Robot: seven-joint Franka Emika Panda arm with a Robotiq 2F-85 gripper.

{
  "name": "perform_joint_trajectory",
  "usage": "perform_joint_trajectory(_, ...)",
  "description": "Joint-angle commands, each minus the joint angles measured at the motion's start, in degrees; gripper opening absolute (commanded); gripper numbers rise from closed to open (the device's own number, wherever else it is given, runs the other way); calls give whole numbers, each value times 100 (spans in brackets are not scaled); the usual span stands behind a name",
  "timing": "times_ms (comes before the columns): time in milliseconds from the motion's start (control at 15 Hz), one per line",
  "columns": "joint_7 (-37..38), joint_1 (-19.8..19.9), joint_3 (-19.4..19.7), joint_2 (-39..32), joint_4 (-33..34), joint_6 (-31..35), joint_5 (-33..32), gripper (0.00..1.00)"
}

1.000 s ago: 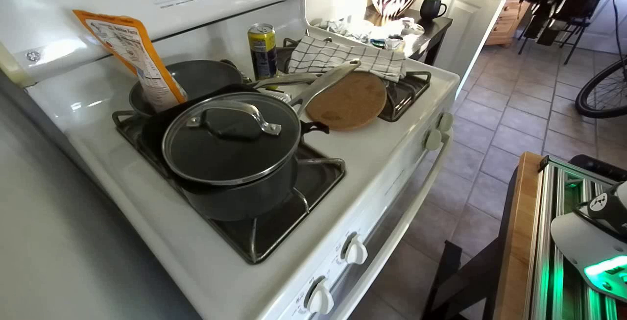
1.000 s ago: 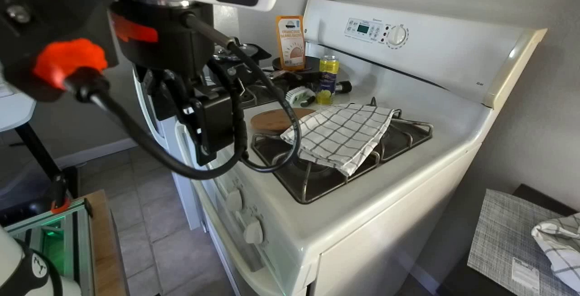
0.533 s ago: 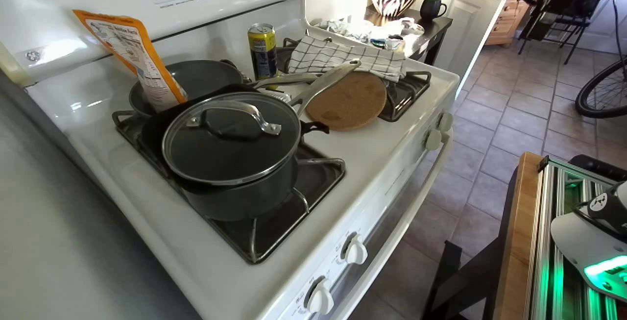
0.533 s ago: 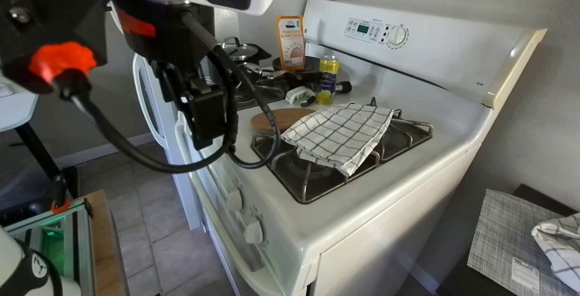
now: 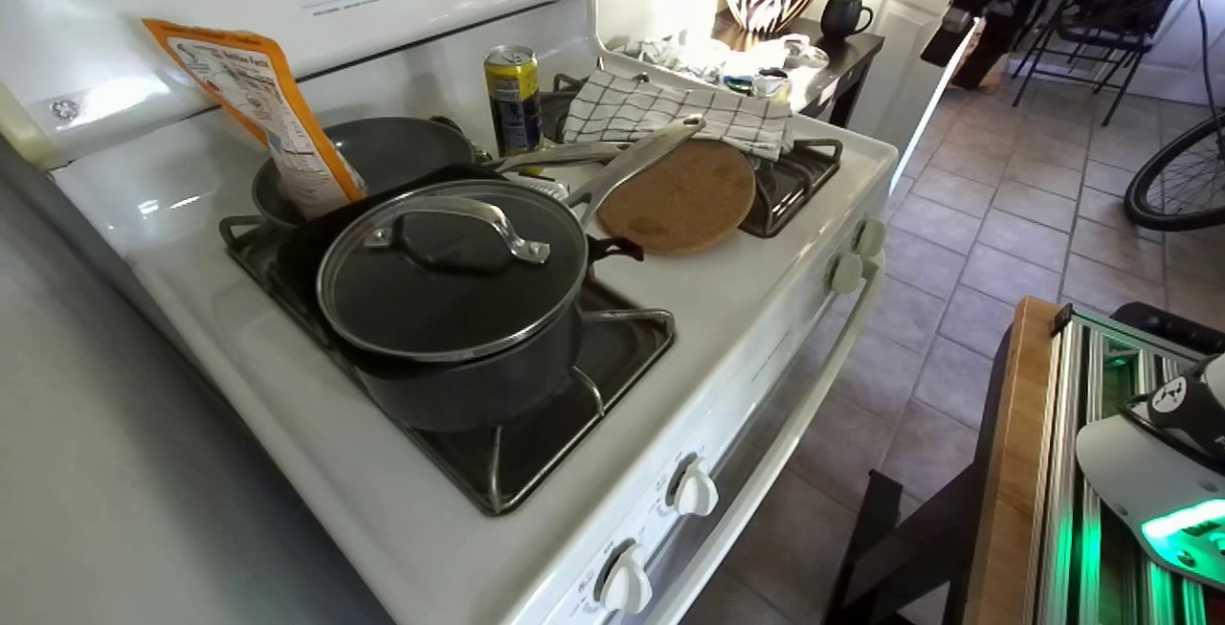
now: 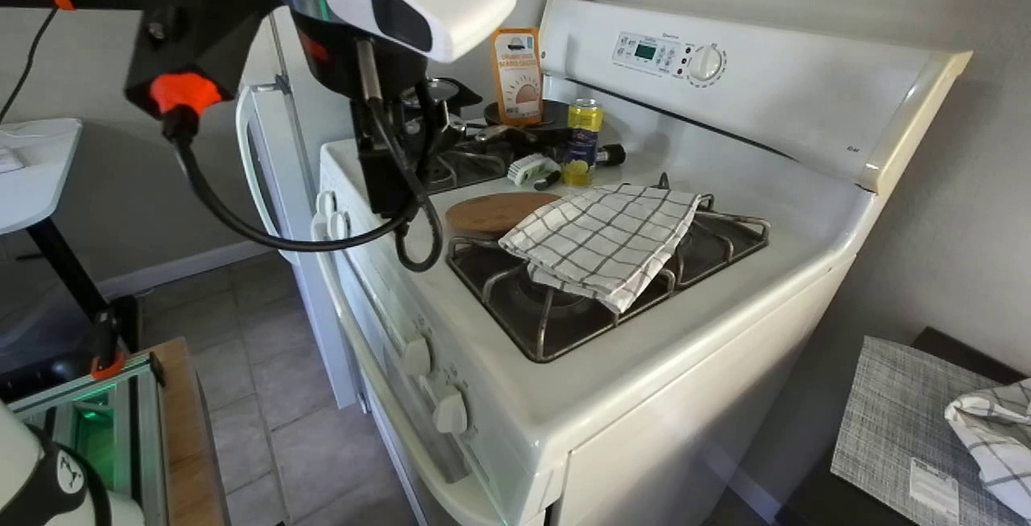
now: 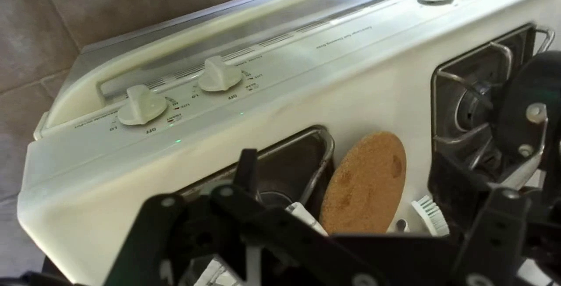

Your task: Put the wooden object on top of the towel

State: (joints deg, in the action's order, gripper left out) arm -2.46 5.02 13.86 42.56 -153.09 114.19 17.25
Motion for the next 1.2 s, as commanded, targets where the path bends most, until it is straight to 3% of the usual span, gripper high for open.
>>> perform_joint_trajectory(0, 68, 114, -121, -116, 3, 47, 142, 100)
perform_joint_trajectory(267, 171, 154, -140, -256, 5, 99, 221, 100)
perform_joint_trajectory(400, 419, 86, -171, -423, -17, 379, 597, 100)
perform_joint_trajectory(867, 1006, -28, -714, -1332, -21, 1911, 1073, 100)
perform_joint_trajectory(1133, 975, -459, -733, -1964, 76, 2432, 1731, 100)
